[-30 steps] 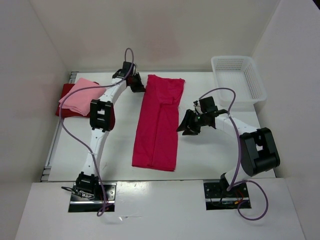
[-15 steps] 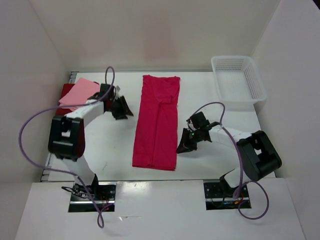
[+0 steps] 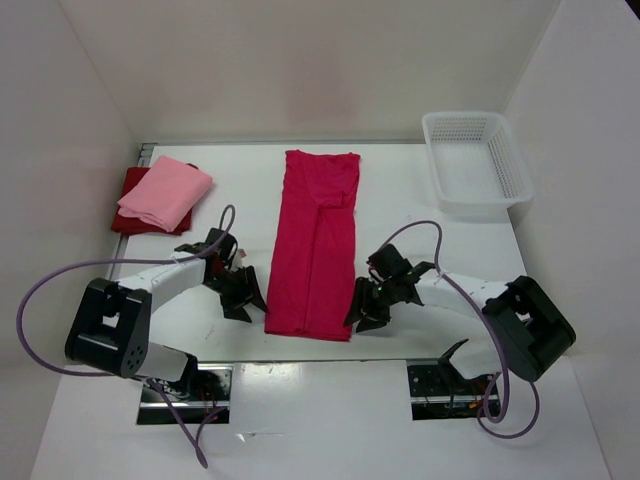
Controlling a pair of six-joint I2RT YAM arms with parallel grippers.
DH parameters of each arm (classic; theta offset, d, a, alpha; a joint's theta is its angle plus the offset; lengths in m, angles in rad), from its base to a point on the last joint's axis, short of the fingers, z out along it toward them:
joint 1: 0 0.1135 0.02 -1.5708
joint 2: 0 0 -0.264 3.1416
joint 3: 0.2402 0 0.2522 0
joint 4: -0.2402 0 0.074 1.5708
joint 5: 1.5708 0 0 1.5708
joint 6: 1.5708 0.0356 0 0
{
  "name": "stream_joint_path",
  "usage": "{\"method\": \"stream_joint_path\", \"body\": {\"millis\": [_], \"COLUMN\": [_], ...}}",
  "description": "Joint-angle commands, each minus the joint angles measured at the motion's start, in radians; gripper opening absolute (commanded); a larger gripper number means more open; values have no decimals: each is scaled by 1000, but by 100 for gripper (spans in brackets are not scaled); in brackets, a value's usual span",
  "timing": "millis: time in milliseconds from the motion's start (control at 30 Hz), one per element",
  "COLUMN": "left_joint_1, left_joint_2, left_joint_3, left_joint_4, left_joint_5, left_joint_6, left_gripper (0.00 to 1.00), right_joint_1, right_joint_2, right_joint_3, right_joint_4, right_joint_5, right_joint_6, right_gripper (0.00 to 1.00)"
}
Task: Fold and stack the t-shirts
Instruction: Grab the bottom of the folded rectangular tshirt with both arms
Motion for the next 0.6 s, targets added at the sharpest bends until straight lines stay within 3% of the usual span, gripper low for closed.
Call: {"method": "stream_joint_path", "body": {"millis": [0, 267, 400, 567], "left_joint_1": [-36, -65, -74, -74], "left_joint_2": [50, 140, 180, 181], "left_joint_3": [-6, -6, 15, 15], "left_joint_4": [-21, 14, 26, 26], "left_joint_5": [62, 97, 117, 154], "left_joint_6": [-1, 27, 59, 79], "left_gripper": [62, 58, 43, 14], "right_joint_1": [50, 60, 69, 87], "right_joint_2": [25, 23, 32, 80], "right_joint_3": [-17, -72, -72, -42], "right_joint_4": [55, 133, 162, 162], "right_joint_5": [3, 3, 14, 5], "right_joint_6": [42, 99, 120, 110], "right_gripper": [49, 41, 32, 5]}}
